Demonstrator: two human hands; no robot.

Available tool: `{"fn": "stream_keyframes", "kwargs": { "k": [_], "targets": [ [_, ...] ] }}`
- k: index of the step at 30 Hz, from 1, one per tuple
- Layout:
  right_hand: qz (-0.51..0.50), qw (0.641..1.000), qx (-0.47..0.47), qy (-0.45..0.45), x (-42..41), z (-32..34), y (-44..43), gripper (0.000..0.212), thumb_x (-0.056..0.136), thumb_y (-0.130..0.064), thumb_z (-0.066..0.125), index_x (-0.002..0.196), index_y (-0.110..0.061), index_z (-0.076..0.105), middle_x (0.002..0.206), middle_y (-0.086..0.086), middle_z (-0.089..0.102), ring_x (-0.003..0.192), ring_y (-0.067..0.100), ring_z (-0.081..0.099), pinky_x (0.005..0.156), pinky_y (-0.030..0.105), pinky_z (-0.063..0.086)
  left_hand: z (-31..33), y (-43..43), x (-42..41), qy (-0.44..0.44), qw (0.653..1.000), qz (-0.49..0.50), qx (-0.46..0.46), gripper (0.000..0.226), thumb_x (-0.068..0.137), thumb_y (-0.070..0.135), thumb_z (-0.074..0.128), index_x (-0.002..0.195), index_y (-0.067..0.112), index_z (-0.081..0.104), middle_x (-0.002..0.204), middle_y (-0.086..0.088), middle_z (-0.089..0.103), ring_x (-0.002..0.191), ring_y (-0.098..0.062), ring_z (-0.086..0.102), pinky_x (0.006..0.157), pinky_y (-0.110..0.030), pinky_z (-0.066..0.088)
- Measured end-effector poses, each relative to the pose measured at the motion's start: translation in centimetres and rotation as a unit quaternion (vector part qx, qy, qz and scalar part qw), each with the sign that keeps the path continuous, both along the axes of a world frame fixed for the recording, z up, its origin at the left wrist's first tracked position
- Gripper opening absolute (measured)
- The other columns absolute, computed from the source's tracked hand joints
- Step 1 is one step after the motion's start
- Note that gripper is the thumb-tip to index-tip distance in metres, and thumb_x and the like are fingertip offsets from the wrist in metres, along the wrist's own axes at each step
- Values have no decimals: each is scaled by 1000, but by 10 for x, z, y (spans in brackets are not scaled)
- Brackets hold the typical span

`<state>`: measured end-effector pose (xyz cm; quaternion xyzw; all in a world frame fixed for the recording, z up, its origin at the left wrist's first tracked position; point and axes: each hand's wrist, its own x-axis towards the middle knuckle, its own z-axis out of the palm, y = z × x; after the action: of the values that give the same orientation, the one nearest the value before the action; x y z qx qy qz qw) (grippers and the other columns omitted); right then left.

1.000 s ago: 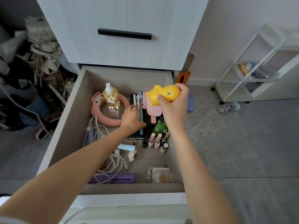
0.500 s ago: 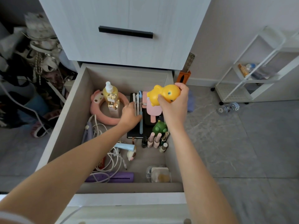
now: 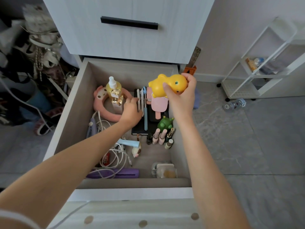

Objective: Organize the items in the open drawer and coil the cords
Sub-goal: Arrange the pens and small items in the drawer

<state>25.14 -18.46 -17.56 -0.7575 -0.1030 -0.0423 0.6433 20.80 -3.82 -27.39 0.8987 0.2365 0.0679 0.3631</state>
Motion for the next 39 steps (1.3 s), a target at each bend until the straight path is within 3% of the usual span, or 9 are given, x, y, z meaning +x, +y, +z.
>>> {"fn": "stream_keyframes", "kwargs": {
  "k": [4, 7, 10, 12, 15, 21, 26, 31, 39],
  "targets": [
    [110, 994, -21, -13, -13, 20, -12, 56, 72, -31, 78, 114, -17, 44, 101, -2, 52, 83, 5, 55, 69, 21, 49, 23, -4, -25, -137, 990, -13, 18, 31, 84, -5, 48, 114, 0, 52, 120, -17, 47, 118, -29, 42, 99, -30, 32],
    [222, 970, -95, -29, -35, 35, -35, 52, 73, -22, 80, 112, -21, 46, 99, -5, 51, 78, -6, 53, 62, 10, 45, 48, -4, -54, -215, 974, -59, -45, 34, 81, -2, 54, 112, 11, 47, 111, -9, 49, 103, -22, 50, 87, -42, 47],
    [267, 953, -138, -35, -58, 38, -58, 53, 71, -27, 81, 112, -28, 47, 104, -13, 53, 89, -3, 52, 71, 8, 42, 73, -8, -88, -178, 960, -173, -129, 58, 72, 2, 56, 125, 15, 38, 120, -8, 44, 111, -23, 47, 91, -45, 49],
    [265, 950, -159, -32, -68, 37, -68, 55, 69, -32, 82, 112, -30, 48, 107, -10, 55, 91, 0, 53, 73, 10, 42, 87, -13, -107, -110, 952, -247, -141, 69, 67, 4, 52, 134, 12, 35, 127, -2, 44, 120, -16, 44, 101, -29, 40],
    [250, 947, -198, -36, -76, 29, -72, 60, 64, -45, 81, 114, -35, 49, 112, -11, 55, 100, 7, 55, 81, 27, 50, 98, -26, -120, -24, 931, -311, -188, 62, 74, 8, 58, 132, 16, 38, 119, 4, 52, 108, 3, 50, 89, -8, 38],
    [245, 934, -247, -75, -88, 6, -66, 69, 65, -64, 66, 125, -38, 46, 119, -11, 53, 107, 10, 52, 89, 42, 49, 82, -43, -115, -31, 951, -255, -173, 47, 70, 20, 81, 109, 22, 54, 93, 5, 62, 86, -14, 62, 80, -36, 54],
    [109, 993, -51, -15, -94, 7, -70, 49, 93, -48, 32, 131, -19, 41, 106, -6, 53, 97, -9, 48, 87, 5, 35, 69, -44, -118, 24, 963, -259, -77, 51, 62, 20, 86, 100, 25, 53, 89, 9, 60, 84, -17, 62, 75, -33, 55],
    [3, 999, 32, -32, -91, 6, -74, 31, 99, -27, 27, 116, -9, 46, 90, 2, 56, 79, 0, 51, 77, 10, 38, 54, -64, -113, 31, 964, -262, 10, 56, 59, 23, 87, 107, 16, 59, 104, -3, 61, 98, -21, 55, 77, -29, 44],
    [17, 999, 29, -12, -90, 3, -73, 33, 97, -33, 27, 118, -13, 43, 87, 0, 56, 79, 9, 53, 76, 14, 42, 45, -69, -108, 55, 947, -287, 131, 56, 75, 34, 75, 123, 19, 50, 111, -5, 62, 96, -27, 61, 70, -30, 41]
  ]
}}
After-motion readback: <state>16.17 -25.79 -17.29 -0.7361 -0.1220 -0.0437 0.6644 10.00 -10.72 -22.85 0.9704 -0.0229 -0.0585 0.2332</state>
